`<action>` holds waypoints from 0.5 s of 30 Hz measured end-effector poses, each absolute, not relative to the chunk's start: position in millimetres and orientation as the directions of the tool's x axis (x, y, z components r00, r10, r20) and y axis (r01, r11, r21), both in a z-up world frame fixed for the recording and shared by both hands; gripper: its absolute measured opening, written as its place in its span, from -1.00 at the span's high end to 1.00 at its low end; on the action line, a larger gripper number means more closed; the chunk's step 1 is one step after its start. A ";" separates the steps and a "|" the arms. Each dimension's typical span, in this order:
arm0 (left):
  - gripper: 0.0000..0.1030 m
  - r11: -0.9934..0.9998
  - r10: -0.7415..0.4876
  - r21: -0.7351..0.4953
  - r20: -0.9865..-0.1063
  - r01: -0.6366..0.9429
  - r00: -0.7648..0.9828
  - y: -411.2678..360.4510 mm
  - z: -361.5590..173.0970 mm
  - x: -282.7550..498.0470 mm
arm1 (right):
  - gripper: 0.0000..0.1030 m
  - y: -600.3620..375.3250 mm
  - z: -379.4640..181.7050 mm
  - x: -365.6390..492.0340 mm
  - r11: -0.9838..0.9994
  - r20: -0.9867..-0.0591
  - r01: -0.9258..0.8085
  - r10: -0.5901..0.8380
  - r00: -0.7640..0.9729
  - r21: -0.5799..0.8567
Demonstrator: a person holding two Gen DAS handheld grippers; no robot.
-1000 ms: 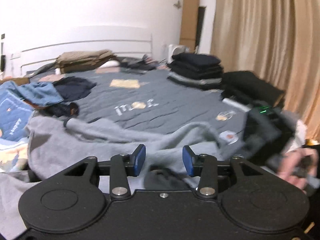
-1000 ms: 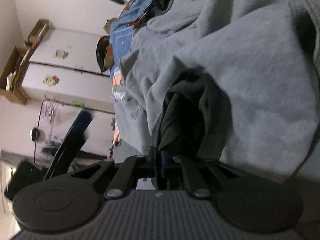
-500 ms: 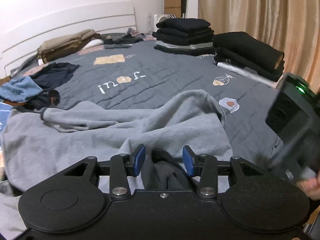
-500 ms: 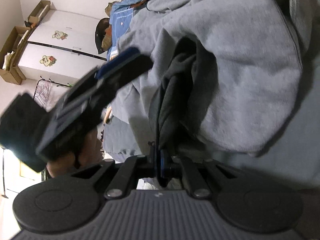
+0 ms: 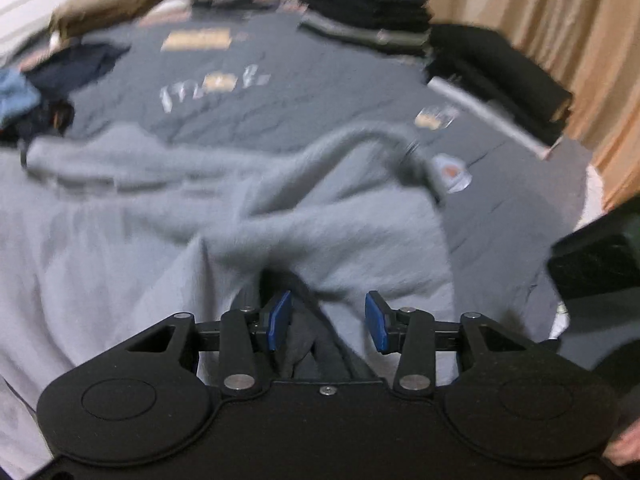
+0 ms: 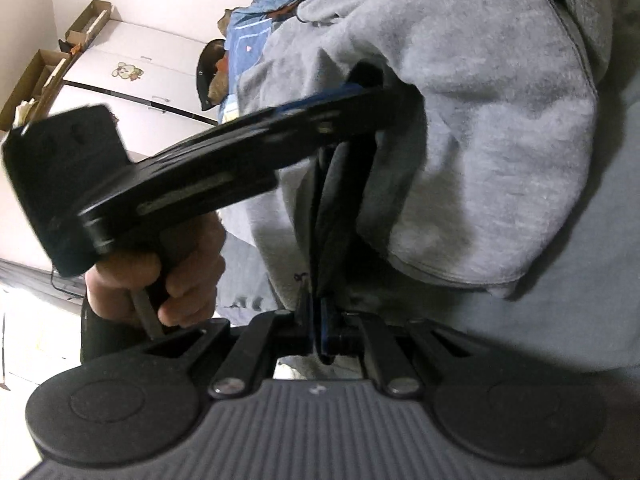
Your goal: Fold clothes
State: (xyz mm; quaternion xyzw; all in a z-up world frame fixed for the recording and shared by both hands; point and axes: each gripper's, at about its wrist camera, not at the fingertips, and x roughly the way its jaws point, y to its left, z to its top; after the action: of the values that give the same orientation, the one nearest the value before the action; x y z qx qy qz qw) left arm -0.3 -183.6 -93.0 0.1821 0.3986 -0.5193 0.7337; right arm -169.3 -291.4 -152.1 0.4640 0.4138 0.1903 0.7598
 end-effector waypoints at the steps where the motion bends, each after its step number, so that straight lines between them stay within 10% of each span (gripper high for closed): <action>1: 0.20 0.402 -0.605 -0.148 -0.784 0.904 0.141 -187.2 -98.1 -0.1 | 0.93 -290.7 -153.1 -170.2 0.502 -0.457 0.096 0.671 0.584 0.859; 8: 0.98 0.410 -0.683 -0.188 -0.711 0.892 0.165 -182.5 -92.1 0.4 | 0.86 -284.6 -153.9 -173.6 0.551 -0.474 0.062 0.648 0.596 0.832; 12: 0.98 0.412 -0.824 -0.318 -0.531 0.854 0.200 -155.7 -57.9 9.0 | 0.79 -281.0 -148.3 -174.6 0.582 -0.472 0.032 0.625 0.622 0.812; 15: 0.98 0.455 -0.860 -0.385 -0.422 0.803 0.286 -132.5 -37.9 19.1 | 0.38 -277.5 -142.5 -175.3 0.613 -0.468 0.002 0.601 0.649 0.790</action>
State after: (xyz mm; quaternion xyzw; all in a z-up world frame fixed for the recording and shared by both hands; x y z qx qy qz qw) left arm 19.1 -132.5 -37.9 -0.0487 0.2950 -0.5195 0.8004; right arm -175.3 -277.5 -142.5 0.3999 0.3769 0.1835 0.8151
